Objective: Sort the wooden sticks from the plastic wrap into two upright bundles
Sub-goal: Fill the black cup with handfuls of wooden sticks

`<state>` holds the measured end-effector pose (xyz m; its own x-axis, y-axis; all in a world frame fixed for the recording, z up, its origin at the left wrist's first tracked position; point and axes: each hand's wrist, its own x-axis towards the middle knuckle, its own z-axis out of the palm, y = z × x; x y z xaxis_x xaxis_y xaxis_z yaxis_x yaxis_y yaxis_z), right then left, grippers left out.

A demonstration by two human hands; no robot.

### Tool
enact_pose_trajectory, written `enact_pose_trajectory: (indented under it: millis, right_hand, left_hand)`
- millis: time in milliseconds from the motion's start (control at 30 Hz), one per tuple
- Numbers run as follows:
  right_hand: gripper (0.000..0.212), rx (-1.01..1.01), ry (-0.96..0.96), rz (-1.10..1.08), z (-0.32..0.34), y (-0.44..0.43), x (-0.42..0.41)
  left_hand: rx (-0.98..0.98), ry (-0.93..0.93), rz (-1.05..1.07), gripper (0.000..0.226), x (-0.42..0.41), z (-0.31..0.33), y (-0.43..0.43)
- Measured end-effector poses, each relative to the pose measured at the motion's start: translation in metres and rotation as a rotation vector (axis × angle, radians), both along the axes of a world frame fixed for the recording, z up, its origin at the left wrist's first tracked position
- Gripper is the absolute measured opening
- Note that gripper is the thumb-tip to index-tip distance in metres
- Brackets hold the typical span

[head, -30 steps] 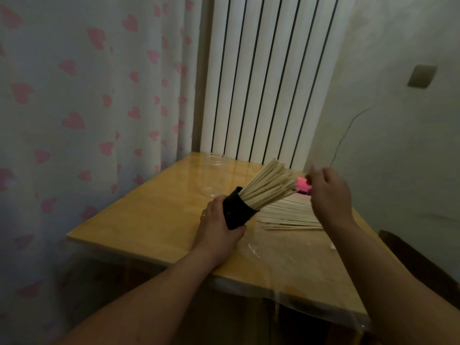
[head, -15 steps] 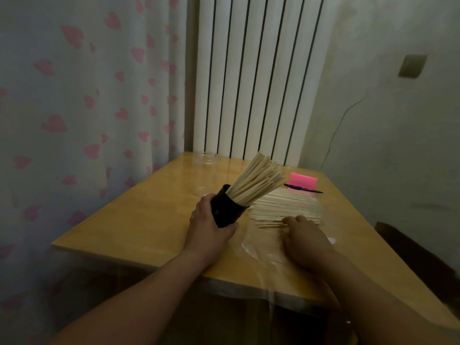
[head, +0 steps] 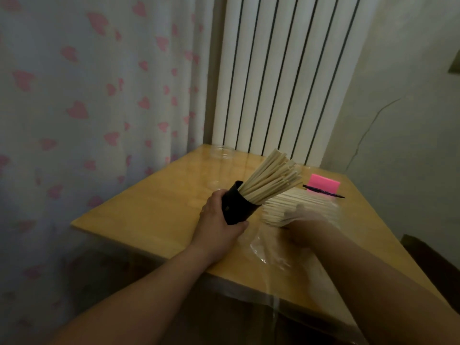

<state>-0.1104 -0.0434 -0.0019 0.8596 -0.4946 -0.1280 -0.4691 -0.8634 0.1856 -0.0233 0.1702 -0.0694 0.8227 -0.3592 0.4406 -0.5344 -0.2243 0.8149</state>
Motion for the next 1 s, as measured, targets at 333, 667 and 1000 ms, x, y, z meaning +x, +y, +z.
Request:
enact_pose_trajectory:
  millis: [333, 667, 1000]
  right_hand:
    - [0.046, -0.037, 0.038, 0.025, -0.002, -0.007, 0.016]
    - [0.030, -0.156, 0.107, 0.038, -0.002, 0.001, 0.020]
    - [0.026, -0.158, -0.305, 0.027, -0.027, 0.006, -0.027]
  left_hand:
    - [0.013, 0.014, 0.001, 0.083, -0.004, 0.005, 0.001]
    - [0.014, -0.032, -0.014, 0.083, 0.005, -0.005, -0.001]
    - [-0.003, -0.028, -0.015, 0.082, 0.002, -0.002, -0.001]
